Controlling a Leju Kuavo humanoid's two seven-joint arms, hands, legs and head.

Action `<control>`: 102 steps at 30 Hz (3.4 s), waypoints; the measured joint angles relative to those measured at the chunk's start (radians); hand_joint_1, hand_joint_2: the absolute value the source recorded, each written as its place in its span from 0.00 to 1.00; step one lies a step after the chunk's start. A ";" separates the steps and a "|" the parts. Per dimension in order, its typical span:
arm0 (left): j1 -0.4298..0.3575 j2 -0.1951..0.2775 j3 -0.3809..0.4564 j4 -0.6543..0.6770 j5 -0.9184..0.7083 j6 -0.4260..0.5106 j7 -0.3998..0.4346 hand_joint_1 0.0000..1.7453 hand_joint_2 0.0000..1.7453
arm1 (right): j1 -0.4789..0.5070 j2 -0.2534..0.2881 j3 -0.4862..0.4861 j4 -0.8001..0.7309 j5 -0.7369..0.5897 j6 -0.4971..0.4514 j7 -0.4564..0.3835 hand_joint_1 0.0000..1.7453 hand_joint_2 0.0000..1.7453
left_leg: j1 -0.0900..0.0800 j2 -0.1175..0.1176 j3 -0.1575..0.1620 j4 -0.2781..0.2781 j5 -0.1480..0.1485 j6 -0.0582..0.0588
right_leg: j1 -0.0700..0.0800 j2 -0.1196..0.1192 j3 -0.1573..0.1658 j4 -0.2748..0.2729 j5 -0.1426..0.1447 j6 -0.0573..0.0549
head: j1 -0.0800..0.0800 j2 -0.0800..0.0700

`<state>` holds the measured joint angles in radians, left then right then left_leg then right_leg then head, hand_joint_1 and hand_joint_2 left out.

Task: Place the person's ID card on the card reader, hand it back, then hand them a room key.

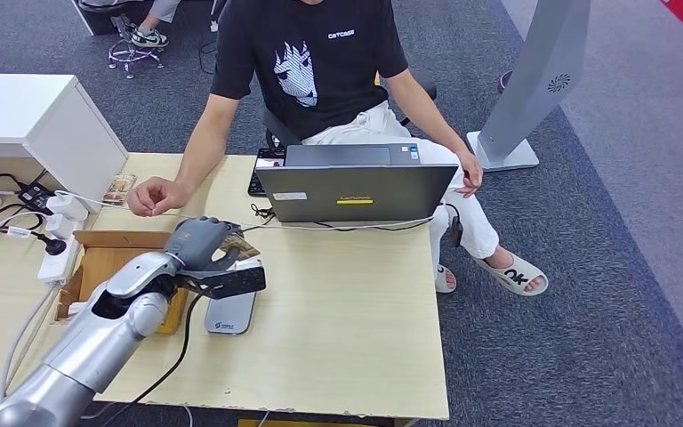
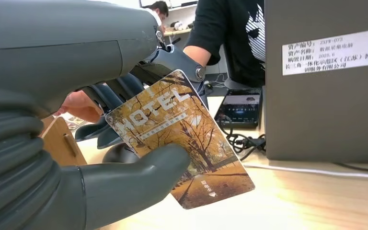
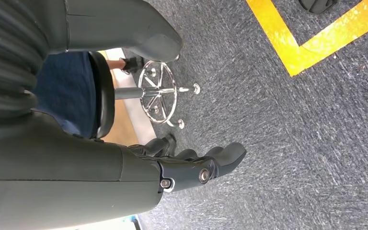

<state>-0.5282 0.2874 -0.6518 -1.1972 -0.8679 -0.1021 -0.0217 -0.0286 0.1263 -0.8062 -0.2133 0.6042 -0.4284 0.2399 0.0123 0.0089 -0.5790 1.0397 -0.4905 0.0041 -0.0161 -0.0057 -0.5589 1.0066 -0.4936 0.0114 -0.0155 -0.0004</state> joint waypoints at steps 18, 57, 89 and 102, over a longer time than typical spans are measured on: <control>0.003 0.046 -0.051 -0.025 0.068 -0.024 -0.019 1.00 1.00 | 0.000 0.006 -0.028 -0.002 0.005 -0.008 -0.001 0.00 1.00 | 0.000 0.000 0.000 0.000 0.000 0.000 | 0.000 0.000 0.000 0.000 0.000 0.000 | 0.000 0.000; 0.110 0.165 -0.146 -0.112 0.042 0.012 0.001 1.00 1.00 | -0.001 0.023 -0.086 -0.003 0.038 -0.016 0.000 0.00 1.00 | 0.000 0.000 0.000 0.000 0.000 0.000 | 0.000 -0.001 0.001 0.000 0.000 0.000 | 0.000 0.000; 0.080 0.054 -0.051 0.007 -0.158 0.141 0.107 1.00 1.00 | -0.001 0.035 -0.133 -0.009 0.095 -0.010 -0.009 0.00 1.00 | 0.000 -0.001 0.001 0.000 0.002 0.000 | 0.000 -0.001 0.001 0.000 0.001 0.000 | 0.000 0.000; -0.004 0.014 0.052 -0.057 -0.257 0.189 0.147 1.00 1.00 | -0.001 0.037 -0.155 -0.013 0.127 0.004 -0.030 0.00 1.00 | 0.000 0.000 0.001 0.000 0.002 0.000 | 0.000 -0.001 0.001 0.000 0.001 0.000 | 0.000 0.000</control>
<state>-0.5318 0.3017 -0.6000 -1.2542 -1.1246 0.0866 0.1252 -0.0294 0.1629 -0.9615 -0.2268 0.7310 -0.4245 0.2098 0.0123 0.0084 -0.5785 1.0396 -0.4887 0.0043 -0.0161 -0.0062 -0.5580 1.0067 -0.4923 0.0113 -0.0155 -0.0004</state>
